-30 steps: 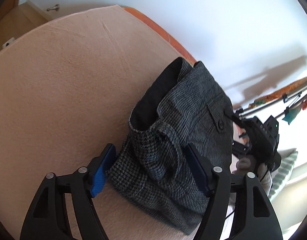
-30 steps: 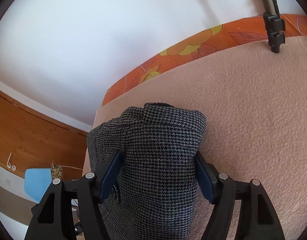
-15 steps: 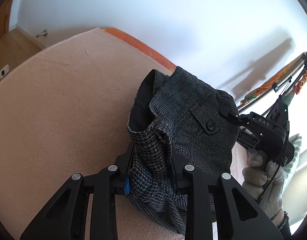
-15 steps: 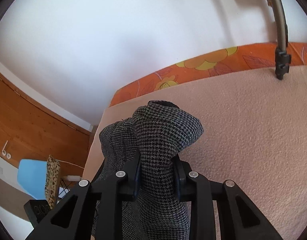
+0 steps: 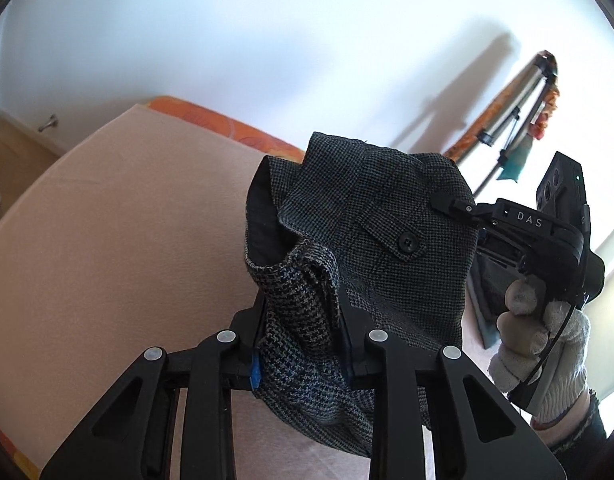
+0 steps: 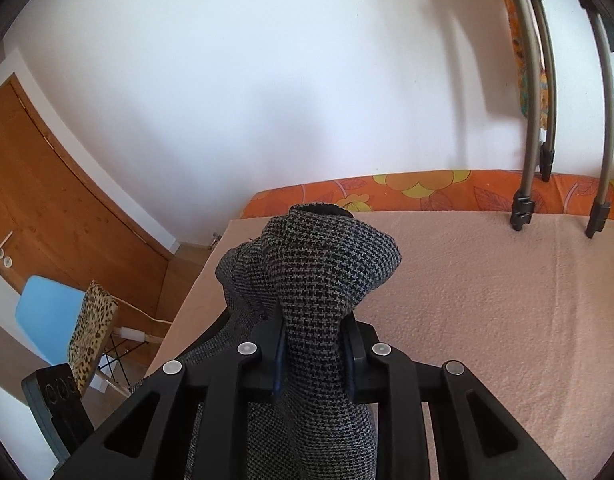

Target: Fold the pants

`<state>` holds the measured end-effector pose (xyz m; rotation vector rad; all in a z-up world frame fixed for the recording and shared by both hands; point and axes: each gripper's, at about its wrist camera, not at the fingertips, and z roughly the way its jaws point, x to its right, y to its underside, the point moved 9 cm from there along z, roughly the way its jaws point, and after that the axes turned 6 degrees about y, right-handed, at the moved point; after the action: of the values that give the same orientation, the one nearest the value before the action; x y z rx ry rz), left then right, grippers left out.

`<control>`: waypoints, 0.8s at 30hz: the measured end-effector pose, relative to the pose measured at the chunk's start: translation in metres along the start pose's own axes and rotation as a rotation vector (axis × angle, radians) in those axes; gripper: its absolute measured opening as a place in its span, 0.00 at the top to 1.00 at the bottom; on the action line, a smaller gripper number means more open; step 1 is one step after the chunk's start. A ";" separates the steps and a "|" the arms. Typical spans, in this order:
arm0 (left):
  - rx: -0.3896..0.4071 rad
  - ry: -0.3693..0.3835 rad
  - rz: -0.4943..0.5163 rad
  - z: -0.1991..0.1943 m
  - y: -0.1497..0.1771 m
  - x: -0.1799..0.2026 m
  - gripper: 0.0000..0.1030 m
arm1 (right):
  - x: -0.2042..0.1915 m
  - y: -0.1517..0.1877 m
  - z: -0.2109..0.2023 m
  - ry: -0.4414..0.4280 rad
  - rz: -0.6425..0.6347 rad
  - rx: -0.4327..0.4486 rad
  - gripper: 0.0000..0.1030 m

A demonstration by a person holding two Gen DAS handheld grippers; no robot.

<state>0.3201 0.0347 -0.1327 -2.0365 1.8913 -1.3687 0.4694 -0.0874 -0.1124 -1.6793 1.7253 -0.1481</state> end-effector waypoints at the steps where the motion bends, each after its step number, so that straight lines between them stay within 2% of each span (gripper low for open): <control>1: 0.000 0.011 0.008 0.000 0.000 0.008 0.74 | 0.002 -0.001 -0.008 0.004 -0.006 0.007 0.80; 7: 0.001 0.084 0.106 -0.001 0.004 0.074 0.74 | 0.025 -0.014 -0.070 0.050 -0.026 0.074 0.80; 11: -0.013 0.136 0.170 0.004 0.005 0.120 0.74 | 0.054 -0.024 -0.112 0.081 -0.015 0.124 0.81; 18: -0.049 0.215 0.267 0.031 0.011 0.203 0.74 | 0.116 -0.036 -0.179 0.152 0.010 0.193 0.81; 24: -0.085 0.271 0.324 0.073 0.016 0.278 0.74 | 0.175 -0.056 -0.232 0.225 0.029 0.247 0.81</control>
<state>0.3143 -0.2347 -0.0322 -1.5415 2.2992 -1.5588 0.4050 -0.3450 0.0191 -1.5003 1.8091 -0.5326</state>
